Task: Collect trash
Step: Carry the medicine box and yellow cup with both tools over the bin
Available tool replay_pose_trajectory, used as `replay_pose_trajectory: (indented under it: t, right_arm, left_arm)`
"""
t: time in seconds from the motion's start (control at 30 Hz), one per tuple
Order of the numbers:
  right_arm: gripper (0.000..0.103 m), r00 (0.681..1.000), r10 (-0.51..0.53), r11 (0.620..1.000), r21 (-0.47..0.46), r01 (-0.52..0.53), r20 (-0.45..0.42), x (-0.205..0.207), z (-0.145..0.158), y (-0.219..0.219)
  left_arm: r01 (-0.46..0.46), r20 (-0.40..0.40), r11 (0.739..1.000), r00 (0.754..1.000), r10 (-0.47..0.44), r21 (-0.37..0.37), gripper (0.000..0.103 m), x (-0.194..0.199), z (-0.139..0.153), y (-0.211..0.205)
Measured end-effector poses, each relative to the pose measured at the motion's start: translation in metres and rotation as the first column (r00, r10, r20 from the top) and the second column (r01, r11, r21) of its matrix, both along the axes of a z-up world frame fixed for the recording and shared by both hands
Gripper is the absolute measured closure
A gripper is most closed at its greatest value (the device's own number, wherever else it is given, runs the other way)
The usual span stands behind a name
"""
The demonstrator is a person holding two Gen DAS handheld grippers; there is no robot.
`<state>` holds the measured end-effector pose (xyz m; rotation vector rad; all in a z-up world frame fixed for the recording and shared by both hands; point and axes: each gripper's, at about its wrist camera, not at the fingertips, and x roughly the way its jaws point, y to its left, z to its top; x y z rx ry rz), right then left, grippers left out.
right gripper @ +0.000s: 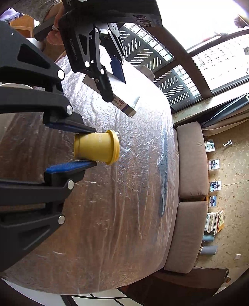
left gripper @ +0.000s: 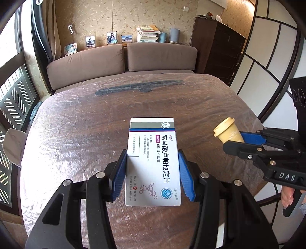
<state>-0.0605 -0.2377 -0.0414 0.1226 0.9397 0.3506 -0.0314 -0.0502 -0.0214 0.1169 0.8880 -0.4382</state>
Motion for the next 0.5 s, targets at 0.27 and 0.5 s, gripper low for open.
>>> replay_pose_trajectory:
  t: [0.27, 0.5]
  right_arm:
    - [0.074, 1.000, 0.028, 1.000, -0.009, -0.028, -0.007, -0.034, 0.005, -0.007]
    - [0.074, 0.997, 0.075, 0.997, -0.011, -0.075, -0.016, -0.064, 0.006, -0.008]
  left_arm:
    - [0.011, 0.000, 1.000, 1.000, -0.011, -0.007, 0.051, -0.035, 0.006, 0.002]
    - [0.032, -0.015, 0.999, 0.999, -0.032, 0.003, 0.051, -0.064, 0.005, 0.005]
